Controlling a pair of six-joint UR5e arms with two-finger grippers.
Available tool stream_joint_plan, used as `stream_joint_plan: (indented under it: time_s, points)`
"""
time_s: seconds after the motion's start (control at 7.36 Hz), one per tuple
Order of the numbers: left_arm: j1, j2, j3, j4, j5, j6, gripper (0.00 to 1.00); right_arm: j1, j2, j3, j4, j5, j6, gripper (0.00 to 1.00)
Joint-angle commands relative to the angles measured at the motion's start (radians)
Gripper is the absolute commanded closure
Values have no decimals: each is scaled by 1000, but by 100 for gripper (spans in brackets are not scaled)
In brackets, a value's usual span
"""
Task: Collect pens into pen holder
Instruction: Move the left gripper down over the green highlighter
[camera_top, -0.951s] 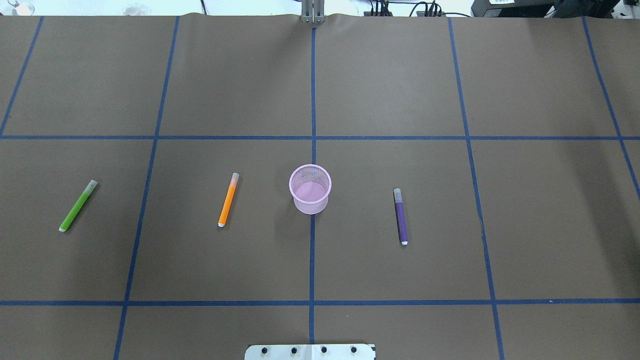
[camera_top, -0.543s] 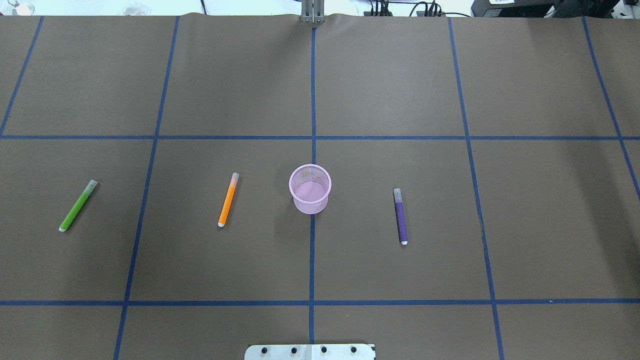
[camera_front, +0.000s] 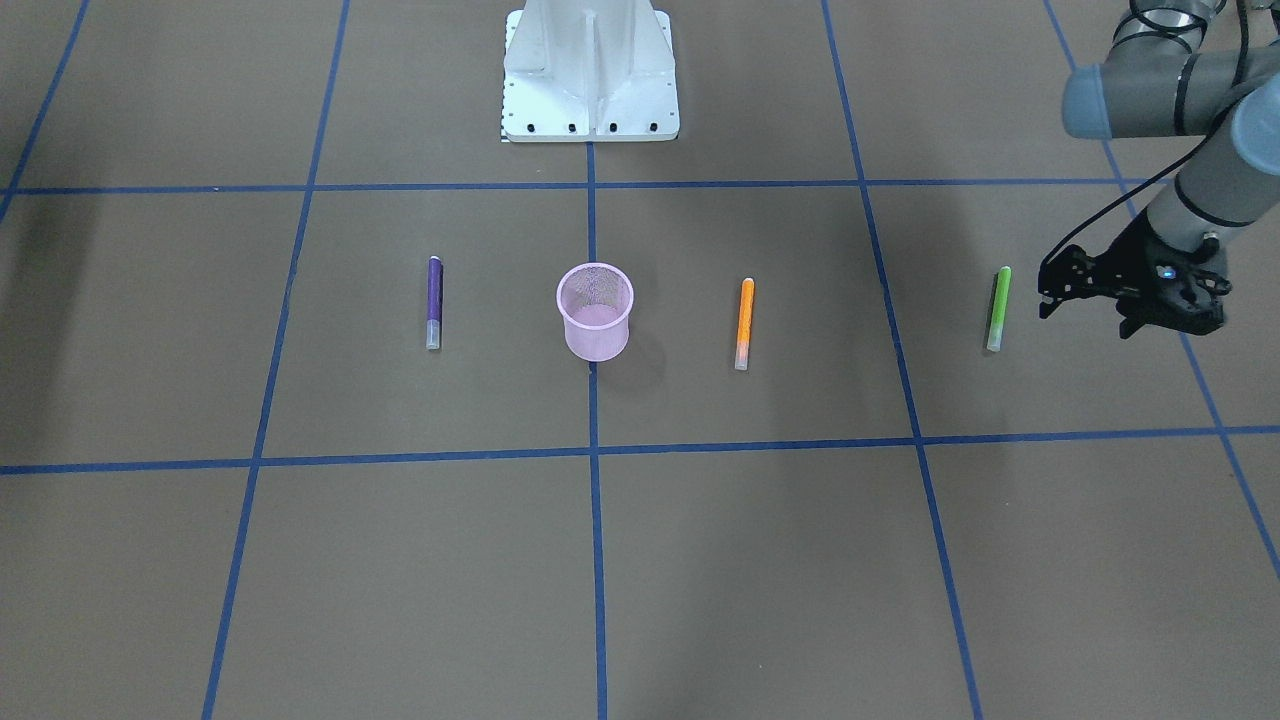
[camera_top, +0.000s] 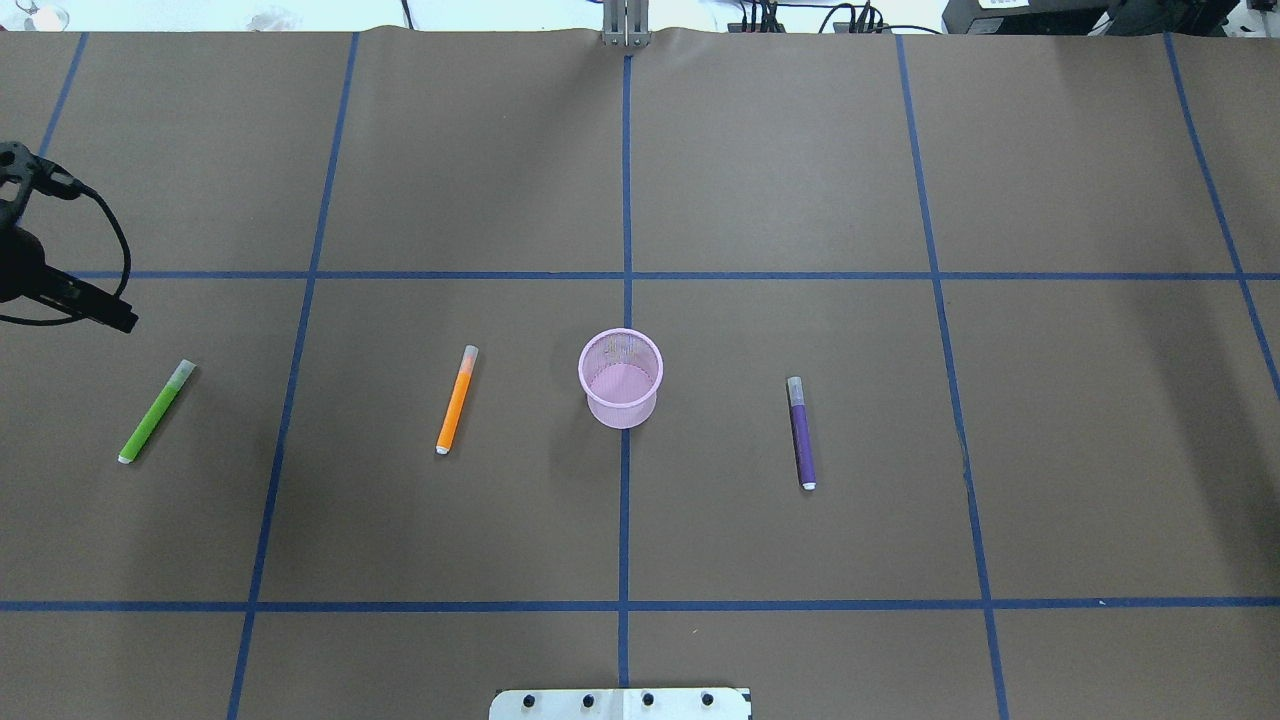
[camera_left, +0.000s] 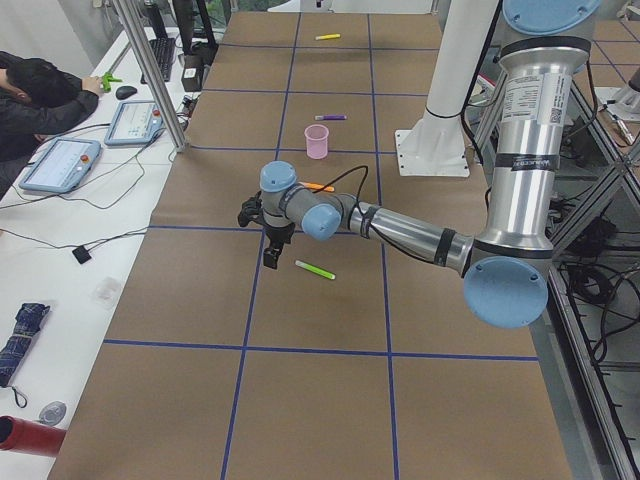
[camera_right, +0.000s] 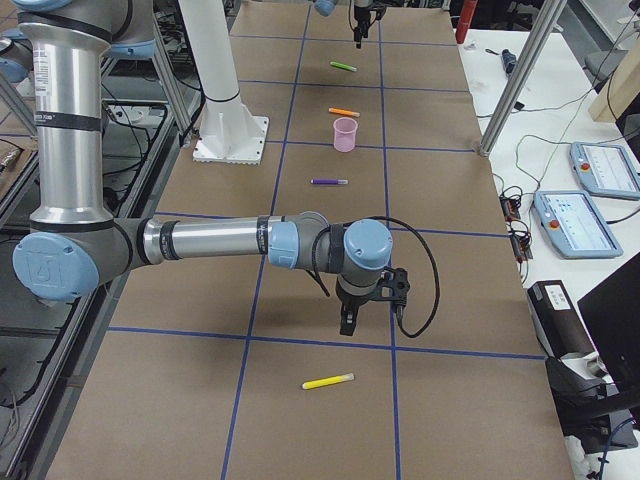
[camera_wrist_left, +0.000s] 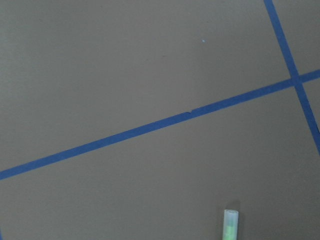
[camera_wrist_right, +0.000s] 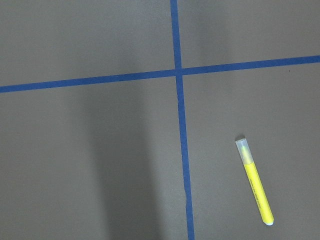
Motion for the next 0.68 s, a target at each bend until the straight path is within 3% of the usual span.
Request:
stream_joint_plan:
  time_s: [0.0,0.54]
  points:
    - [116,21,9,-65,70,-122,2,0,0,-1,0,-1,0,0]
    - [157,19,59,-81,70,-115,3,0,-2,0,0,-1,-1,0]
